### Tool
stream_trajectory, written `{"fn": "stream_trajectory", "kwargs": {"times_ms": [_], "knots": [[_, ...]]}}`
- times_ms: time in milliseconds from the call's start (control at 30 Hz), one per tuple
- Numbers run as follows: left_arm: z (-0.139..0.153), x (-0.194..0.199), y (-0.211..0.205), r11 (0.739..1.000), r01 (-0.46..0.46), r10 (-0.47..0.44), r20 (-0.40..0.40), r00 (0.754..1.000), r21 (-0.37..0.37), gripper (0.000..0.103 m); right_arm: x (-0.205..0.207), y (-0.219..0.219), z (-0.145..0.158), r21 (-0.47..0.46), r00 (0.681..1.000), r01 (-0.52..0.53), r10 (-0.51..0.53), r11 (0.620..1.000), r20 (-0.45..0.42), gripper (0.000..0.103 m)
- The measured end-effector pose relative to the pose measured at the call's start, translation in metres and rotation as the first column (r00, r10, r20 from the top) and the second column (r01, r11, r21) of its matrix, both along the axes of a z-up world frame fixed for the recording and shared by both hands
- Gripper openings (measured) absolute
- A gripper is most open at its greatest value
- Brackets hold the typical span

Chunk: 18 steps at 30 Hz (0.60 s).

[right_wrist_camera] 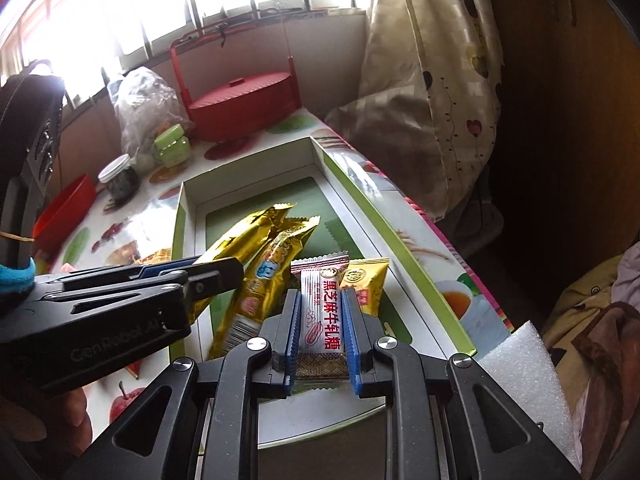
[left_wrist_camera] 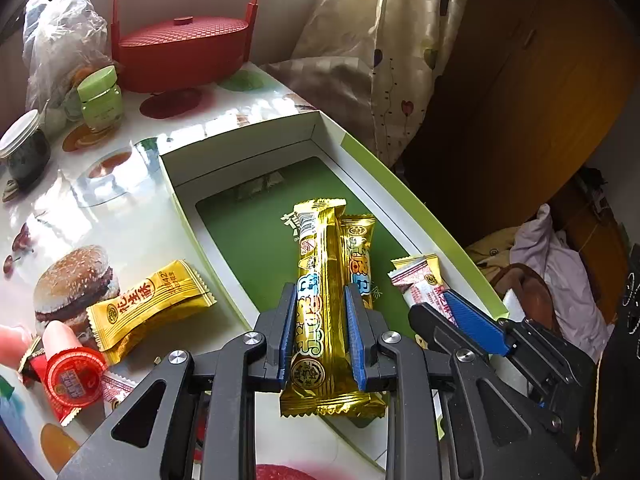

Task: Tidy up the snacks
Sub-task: 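Open the right gripper over the box while the left releases the gold bar beside the first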

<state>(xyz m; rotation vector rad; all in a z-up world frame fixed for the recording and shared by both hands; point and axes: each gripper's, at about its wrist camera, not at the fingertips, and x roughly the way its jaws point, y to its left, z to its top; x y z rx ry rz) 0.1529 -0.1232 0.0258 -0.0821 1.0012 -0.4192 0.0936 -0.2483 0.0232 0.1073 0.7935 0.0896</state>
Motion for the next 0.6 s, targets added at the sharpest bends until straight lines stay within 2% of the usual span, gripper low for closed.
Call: {"fn": "stream_trajectory", "kwargs": {"times_ms": [233, 433, 600], "knots": [[-0.0022, 0.0019, -0.0005, 1.000, 0.005, -0.005, -0.011, 1.000, 0.000, 0.024, 0.0001, 0.0006, -0.0001, 0.001, 1.000, -0.005, 0.005, 1.000, 0.000, 0.019], [-0.0020, 0.0024, 0.0002, 1.000, 0.009, -0.009, -0.012, 1.000, -0.009, 0.026, -0.0007, 0.0037, -0.0004, 0.003, 1.000, -0.018, 0.018, 1.000, 0.001, 0.026], [0.0005, 0.0007, 0.0005, 1.000, 0.012, -0.012, -0.011, 1.000, -0.024, 0.032, -0.0031, 0.0052, 0.0003, -0.008, 1.000, -0.011, 0.011, 1.000, 0.003, 0.033]]}}
